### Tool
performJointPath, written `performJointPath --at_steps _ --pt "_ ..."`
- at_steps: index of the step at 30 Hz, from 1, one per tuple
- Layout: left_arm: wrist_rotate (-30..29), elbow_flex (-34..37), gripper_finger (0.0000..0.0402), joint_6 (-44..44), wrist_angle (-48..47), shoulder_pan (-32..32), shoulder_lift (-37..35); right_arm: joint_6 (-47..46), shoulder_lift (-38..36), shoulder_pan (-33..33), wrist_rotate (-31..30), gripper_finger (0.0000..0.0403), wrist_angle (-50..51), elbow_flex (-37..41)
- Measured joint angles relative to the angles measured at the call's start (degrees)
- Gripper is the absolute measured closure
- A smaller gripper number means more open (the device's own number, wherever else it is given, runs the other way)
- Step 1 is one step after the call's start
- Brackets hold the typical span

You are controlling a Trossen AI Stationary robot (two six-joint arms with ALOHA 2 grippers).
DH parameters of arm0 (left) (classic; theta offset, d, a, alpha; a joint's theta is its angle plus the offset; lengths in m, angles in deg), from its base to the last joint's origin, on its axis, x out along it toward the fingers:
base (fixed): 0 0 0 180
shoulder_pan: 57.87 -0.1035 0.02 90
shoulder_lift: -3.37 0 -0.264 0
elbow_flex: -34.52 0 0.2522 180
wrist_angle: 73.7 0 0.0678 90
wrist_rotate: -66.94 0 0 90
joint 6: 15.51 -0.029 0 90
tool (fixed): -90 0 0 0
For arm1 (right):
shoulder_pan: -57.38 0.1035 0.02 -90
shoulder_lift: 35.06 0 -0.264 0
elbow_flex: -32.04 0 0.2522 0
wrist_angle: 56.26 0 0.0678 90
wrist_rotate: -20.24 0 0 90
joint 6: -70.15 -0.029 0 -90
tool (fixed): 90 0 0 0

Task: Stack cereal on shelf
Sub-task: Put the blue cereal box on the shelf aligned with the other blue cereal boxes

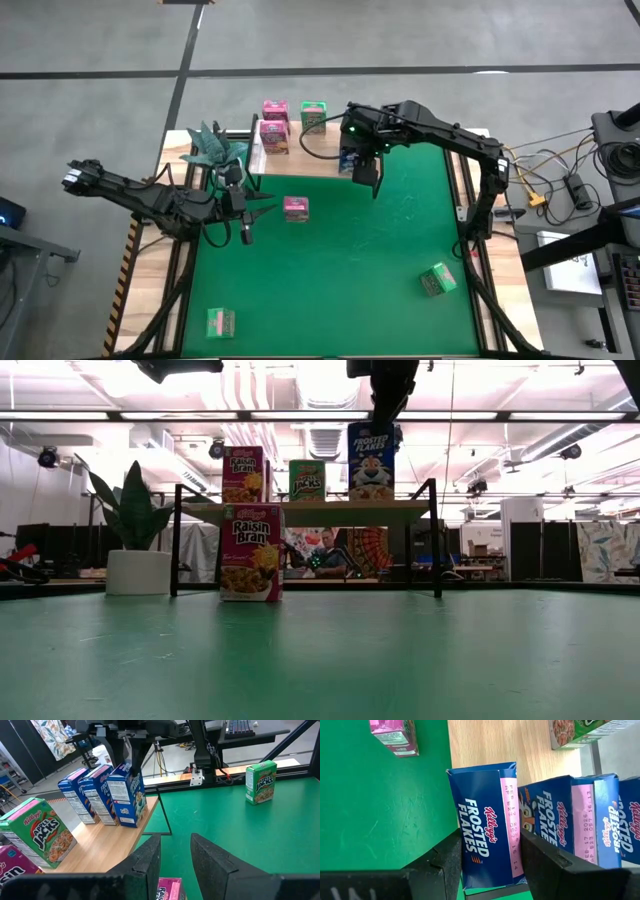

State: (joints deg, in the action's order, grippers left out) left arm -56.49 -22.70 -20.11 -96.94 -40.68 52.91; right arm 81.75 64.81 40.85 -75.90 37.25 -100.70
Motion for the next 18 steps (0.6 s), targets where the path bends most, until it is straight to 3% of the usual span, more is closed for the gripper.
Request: performJointPath --at_steps 18 --pt "0.0 0.0 0.0313 0.0 0.0 0.0 0.0 -0.52 0.07 0.0 0.05 0.0238 -0.76 -0.37"
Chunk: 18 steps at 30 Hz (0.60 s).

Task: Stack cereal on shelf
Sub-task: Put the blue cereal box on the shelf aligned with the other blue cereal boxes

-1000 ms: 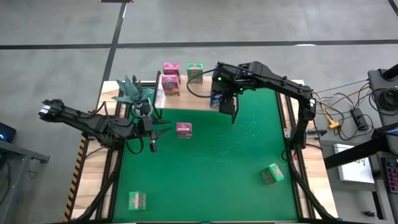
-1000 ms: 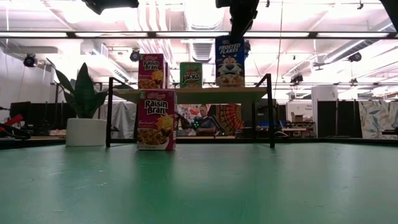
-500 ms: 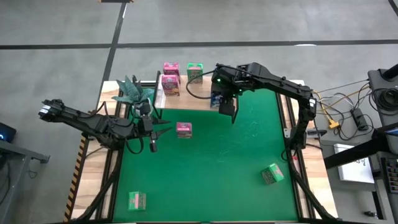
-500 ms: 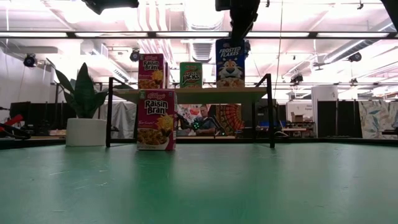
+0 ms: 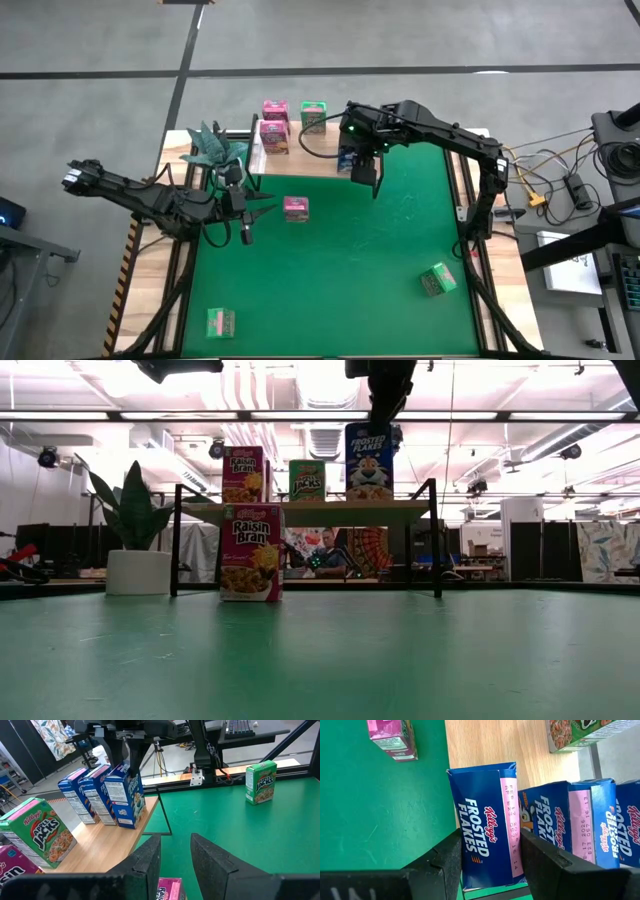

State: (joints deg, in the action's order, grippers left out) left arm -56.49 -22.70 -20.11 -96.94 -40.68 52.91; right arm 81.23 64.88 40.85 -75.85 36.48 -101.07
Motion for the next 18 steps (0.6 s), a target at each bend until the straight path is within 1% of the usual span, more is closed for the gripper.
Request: performJointPath --at_steps 6,13,15,18 --pt "0.0 -0.01 0.0313 0.0 0.02 -0.01 0.0 0.34 0.0 0.0 0.05 0.0231 0.0 0.0" --pt "0.01 0.0 0.0313 0.0 0.02 -0.01 0.0 -0.27 0.0 0.0 0.03 0.0248 0.0 0.0" --pt "0.0 0.0 0.0313 0.02 0.02 -0.01 0.0 -0.56 0.0 0.0 0.01 0.0243 0.0 0.0" --pt "0.02 0.0 0.0313 0.0 0.02 0.0 0.0 -0.58 0.0 0.0 -0.02 0.0224 -0.02 0.0"
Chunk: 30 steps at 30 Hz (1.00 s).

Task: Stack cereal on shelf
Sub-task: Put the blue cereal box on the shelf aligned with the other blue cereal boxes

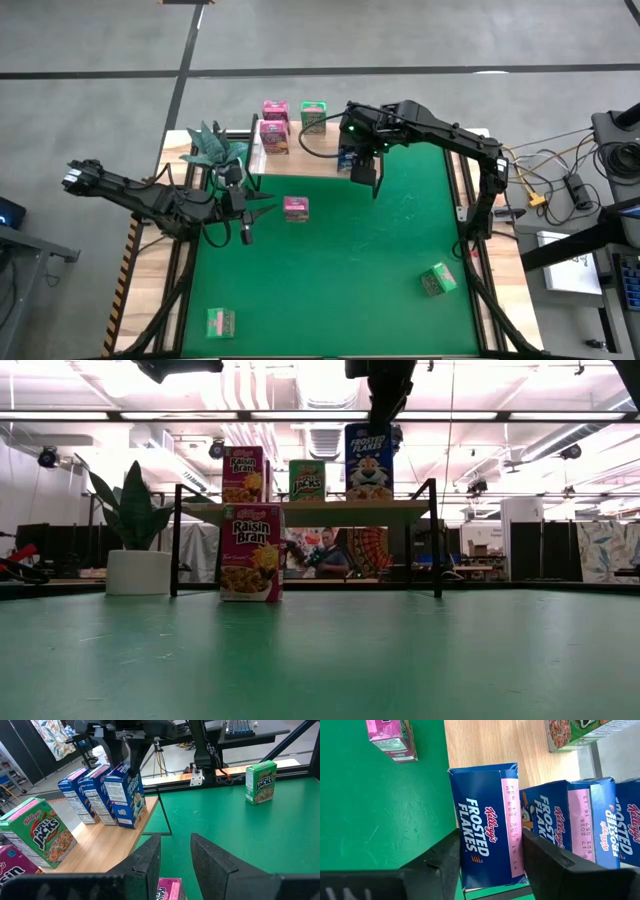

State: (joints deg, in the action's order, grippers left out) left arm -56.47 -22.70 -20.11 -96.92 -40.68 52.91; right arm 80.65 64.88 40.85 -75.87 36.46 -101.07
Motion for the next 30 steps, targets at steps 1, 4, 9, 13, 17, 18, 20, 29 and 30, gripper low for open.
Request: performJointPath --at_steps 1,4,9,13,17,18,20,29,30 --pt "-0.02 0.0 0.0313 0.02 0.0 -0.02 0.0 0.0 0.0 0.0 0.0 0.0216 0.0 0.0" --pt "-0.01 -0.02 0.0313 0.01 0.0 -0.01 0.0 0.08 0.0 0.0 0.0 0.0195 0.0 0.0" --pt "-0.02 -0.02 0.0313 0.02 0.0 0.0 0.0 0.15 0.0 0.0 0.0 0.017 0.02 0.0" --pt "-0.02 0.0 0.0313 0.02 0.0 0.0 0.0 0.08 -0.02 0.0 0.02 0.016 0.3 -0.67" --pt "-0.02 -0.01 0.0313 0.02 0.0 0.0 -0.01 0.07 -0.07 0.0 0.02 0.0159 0.57 -1.99" --pt "-0.02 0.0 0.0313 0.02 0.0 0.0 0.0 0.06 -0.07 0.0 0.01 0.016 0.9 -2.51" --pt "-0.02 0.0 0.0313 0.02 0.0 0.0 -0.02 0.04 -0.09 0.0 0.02 0.0163 1.44 -3.51" --pt "-0.02 0.0 0.0313 0.02 0.0 0.0 0.0 -0.98 -0.11 0.25 0.15 0.0177 1.79 -9.01" --pt "-0.01 -0.01 0.0313 0.01 0.0 0.0 0.0 -1.46 -0.13 0.48 0.13 0.0179 1.77 -9.48"
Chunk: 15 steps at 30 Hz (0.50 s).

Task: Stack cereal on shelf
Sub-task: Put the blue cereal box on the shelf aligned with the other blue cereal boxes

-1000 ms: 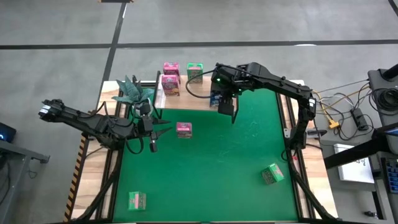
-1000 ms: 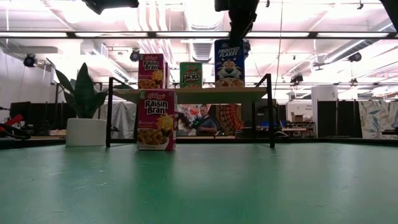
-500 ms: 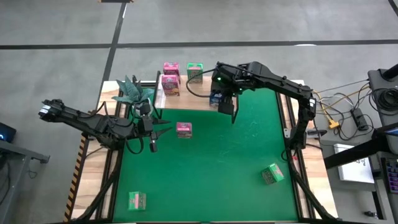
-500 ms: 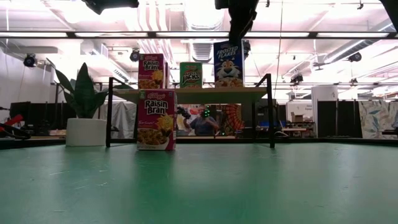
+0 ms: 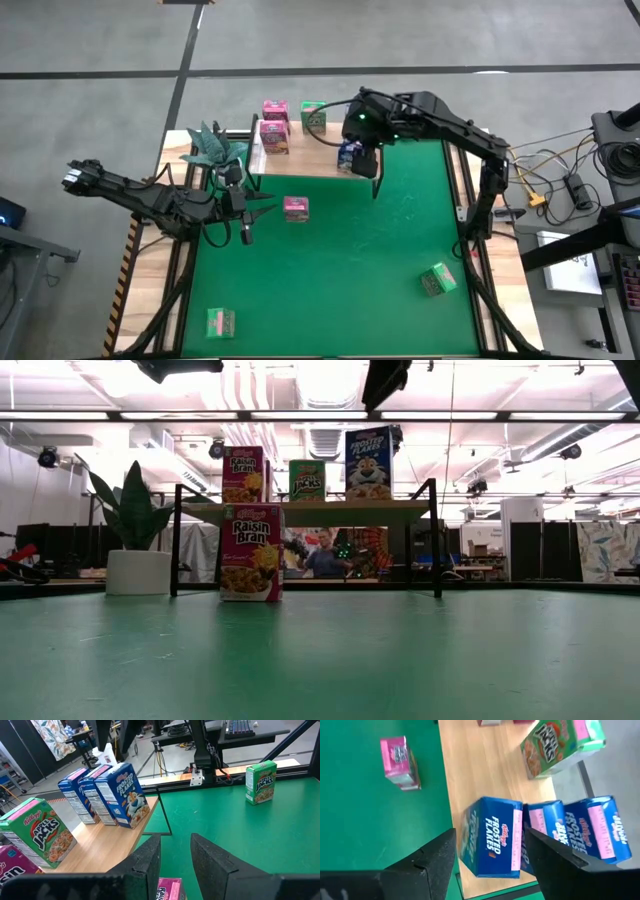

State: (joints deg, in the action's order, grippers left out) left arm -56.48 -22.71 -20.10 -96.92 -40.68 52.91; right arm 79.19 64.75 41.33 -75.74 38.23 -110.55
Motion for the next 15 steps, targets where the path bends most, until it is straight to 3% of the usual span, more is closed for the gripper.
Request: performJointPath --at_steps 6,15 --pt "0.0 -0.01 0.0313 -0.37 0.0 -0.02 0.0 -0.48 -0.07 3.01 0.48 0.0213 0.48 -0.23" --pt "0.0 -0.01 0.0313 -0.43 -0.02 0.0 -0.01 -1.54 -0.07 5.71 -0.35 0.0325 2.99 6.19"
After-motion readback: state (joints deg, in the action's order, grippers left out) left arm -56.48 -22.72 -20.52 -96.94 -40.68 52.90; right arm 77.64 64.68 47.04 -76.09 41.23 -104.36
